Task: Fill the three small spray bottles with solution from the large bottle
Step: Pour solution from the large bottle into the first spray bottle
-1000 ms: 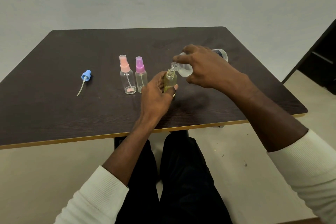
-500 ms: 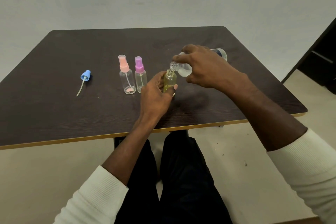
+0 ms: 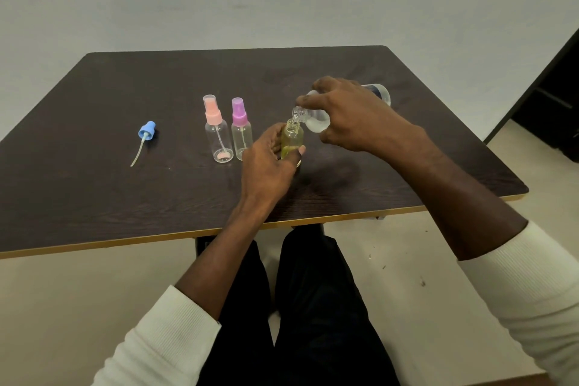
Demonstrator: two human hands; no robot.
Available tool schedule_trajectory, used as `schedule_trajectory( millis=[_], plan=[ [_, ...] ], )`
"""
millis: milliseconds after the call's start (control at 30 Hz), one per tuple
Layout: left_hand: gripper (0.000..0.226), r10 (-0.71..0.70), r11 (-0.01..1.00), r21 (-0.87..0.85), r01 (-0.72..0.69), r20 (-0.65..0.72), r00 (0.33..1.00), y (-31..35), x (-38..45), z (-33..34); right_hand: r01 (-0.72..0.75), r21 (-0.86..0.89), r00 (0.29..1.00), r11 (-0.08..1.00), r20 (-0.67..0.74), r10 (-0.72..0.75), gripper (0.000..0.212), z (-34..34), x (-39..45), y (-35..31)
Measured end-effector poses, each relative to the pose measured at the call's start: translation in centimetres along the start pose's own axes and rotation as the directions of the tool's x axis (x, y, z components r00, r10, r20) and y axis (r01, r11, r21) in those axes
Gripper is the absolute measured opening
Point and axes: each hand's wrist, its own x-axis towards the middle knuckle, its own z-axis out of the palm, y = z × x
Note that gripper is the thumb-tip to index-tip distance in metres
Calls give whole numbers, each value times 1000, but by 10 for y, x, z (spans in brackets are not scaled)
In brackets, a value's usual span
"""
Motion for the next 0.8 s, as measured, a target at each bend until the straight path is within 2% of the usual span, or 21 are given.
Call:
schedule_trajectory(
  millis=[800],
  plan=[
    [37, -20, 1000, 13, 20, -14, 1000, -1, -1, 0, 4, -4, 1000, 1000, 7, -4, 63, -2, -1, -2]
  ],
)
